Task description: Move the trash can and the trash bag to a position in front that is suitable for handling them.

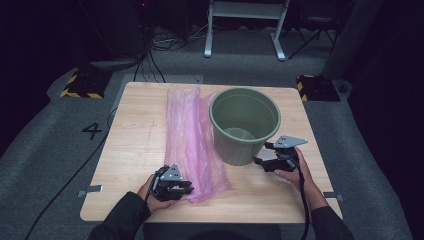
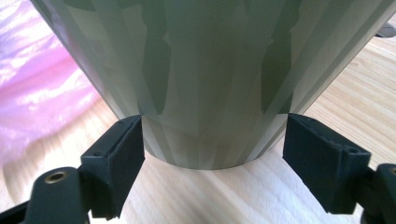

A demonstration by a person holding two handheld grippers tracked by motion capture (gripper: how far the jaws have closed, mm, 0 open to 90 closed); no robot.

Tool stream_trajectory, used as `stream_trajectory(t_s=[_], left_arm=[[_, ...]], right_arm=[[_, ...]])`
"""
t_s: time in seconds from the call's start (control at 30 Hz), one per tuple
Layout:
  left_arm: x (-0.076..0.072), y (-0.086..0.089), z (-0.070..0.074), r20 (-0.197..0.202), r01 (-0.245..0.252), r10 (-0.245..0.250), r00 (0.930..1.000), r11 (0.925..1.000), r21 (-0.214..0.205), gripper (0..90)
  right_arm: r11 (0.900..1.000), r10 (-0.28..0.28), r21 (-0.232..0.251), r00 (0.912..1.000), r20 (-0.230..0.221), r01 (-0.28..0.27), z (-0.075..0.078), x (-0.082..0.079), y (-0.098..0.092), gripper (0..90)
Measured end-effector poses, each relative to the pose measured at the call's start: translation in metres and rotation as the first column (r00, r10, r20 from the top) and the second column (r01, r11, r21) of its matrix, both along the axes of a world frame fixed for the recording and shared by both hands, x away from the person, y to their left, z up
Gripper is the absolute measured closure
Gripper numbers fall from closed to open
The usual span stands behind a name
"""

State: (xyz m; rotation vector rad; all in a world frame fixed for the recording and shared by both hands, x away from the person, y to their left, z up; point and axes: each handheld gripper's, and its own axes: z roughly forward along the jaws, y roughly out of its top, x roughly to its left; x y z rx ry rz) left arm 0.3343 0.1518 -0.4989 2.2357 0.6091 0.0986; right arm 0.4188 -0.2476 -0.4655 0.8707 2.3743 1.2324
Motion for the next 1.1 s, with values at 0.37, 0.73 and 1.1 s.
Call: stream_trajectory(t_s=[0.37, 0.73, 1.1], left_arm=[[0.001, -0.043, -0.001, -0.001, 0.045, -0.045, 0.9990, 0.9989, -0.010, 72.8], [0.009, -0.103, 0.002, 0.020, 0.053, -0.054, 0.9983, 0.9982, 0.028, 63.6], [-0.005, -0.097, 0.034, 0.156, 0.065, -0.053, 0.9863, 0.9954, -0.071, 20.2]], right_arm=[[0.9995, -0.029, -0.007, 0.9996, -0.001, 0.029, -0.002, 0.021, 0.023, 21.5], [0.9999, -0.012, 0.003, 0.9999, -0.009, 0.012, 0.004, 0.018, 0.031, 25.7], [0.9934, 0.113, 0.026, 0.9906, -0.077, -0.111, 0.007, -0.031, 0.020, 23.4]])
